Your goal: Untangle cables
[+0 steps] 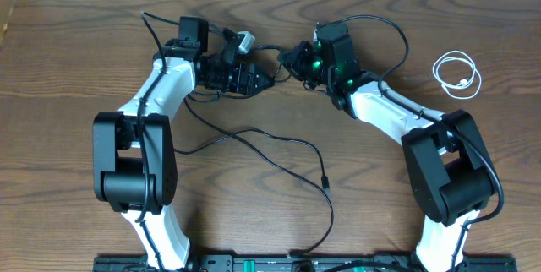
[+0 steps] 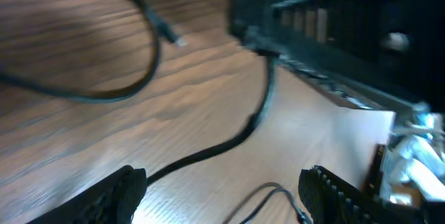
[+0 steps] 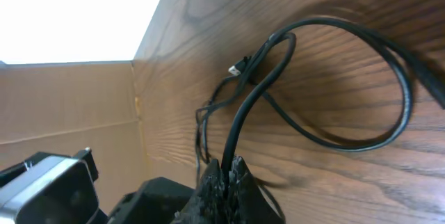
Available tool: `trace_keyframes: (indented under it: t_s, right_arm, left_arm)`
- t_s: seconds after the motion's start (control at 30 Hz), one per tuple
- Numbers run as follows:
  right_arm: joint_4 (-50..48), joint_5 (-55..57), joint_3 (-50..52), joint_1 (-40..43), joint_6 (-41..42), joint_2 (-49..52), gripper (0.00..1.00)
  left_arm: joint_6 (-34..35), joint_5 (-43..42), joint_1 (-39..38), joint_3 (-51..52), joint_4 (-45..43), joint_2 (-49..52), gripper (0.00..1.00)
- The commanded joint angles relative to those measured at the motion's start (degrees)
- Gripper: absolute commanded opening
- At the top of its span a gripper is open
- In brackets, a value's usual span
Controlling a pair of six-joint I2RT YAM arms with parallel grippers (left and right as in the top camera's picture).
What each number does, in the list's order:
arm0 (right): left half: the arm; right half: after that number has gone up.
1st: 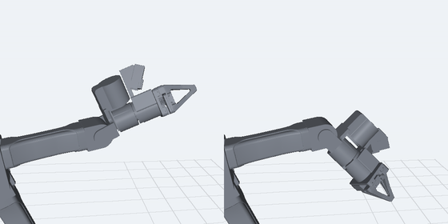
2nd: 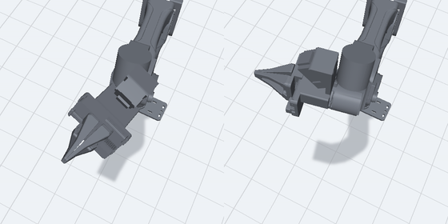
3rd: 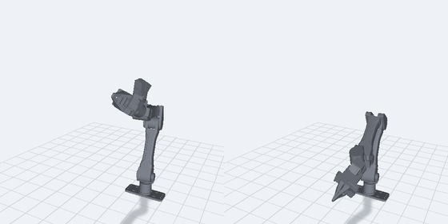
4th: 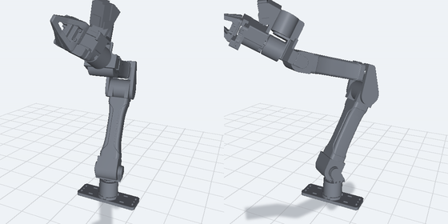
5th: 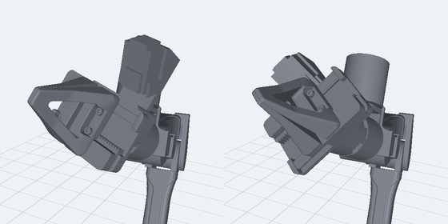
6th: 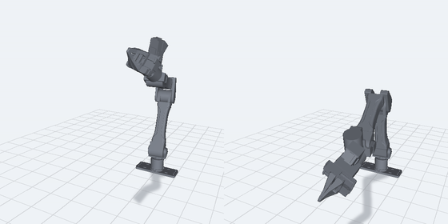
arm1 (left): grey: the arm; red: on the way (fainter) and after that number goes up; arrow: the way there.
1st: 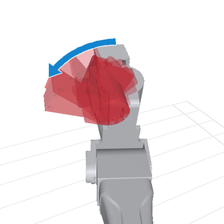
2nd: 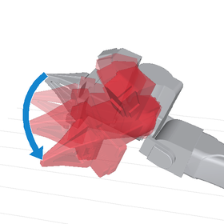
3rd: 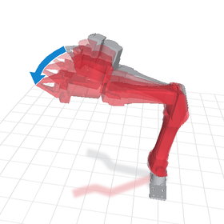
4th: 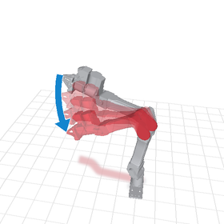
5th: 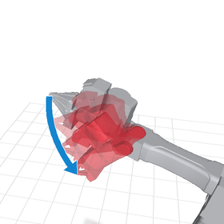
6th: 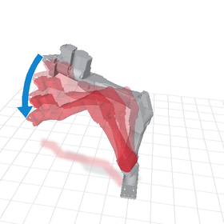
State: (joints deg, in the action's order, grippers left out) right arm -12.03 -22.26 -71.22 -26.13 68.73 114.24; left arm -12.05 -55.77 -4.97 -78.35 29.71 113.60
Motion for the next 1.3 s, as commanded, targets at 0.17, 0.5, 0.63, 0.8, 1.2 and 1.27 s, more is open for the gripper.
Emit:
trace_keyframes:
  t_s: [0.17,0.5,0.63,0.8,1.2,1.27]
  right_arm:
    - [-4.48,-3.87,-0.33,-1.14,5.18,-1.18,0.01]
    - [-4.5,-4.5,-0.33,-1.84,5.18,-1.18,0.01]
    - [-4.52,-5.14,-0.33,-2.38,6.05,-1.18,0.01]
    - [-4.52,-5.14,-0.33,-3.34,6.03,-1.18,0.01]
    - [-4.44,-5.14,-0.33,-3.58,5.75,-1.18,0.01]
    - [-4.42,-5.14,-0.33,-3.58,5.75,-1.18,0.01]
  left_arm:
    - [-3.37,-1.9,0.13,-0.15,-0.24,0.2,0.75]
    - [-3.37,-1.14,0.13,-0.15,-0.46,0.2,0.71]
    - [-3.34,0.46,0.13,-0.15,-0.7,0.2,0.7]
    - [-3.32,1.03,0.13,-0.15,-0.72,0.2,0.69]
    - [-3.32,1.01,0.83,-0.15,-0.87,0.2,0.52]
    - [-3.32,0.98,1.42,-0.15,-0.87,0.2,0.42]
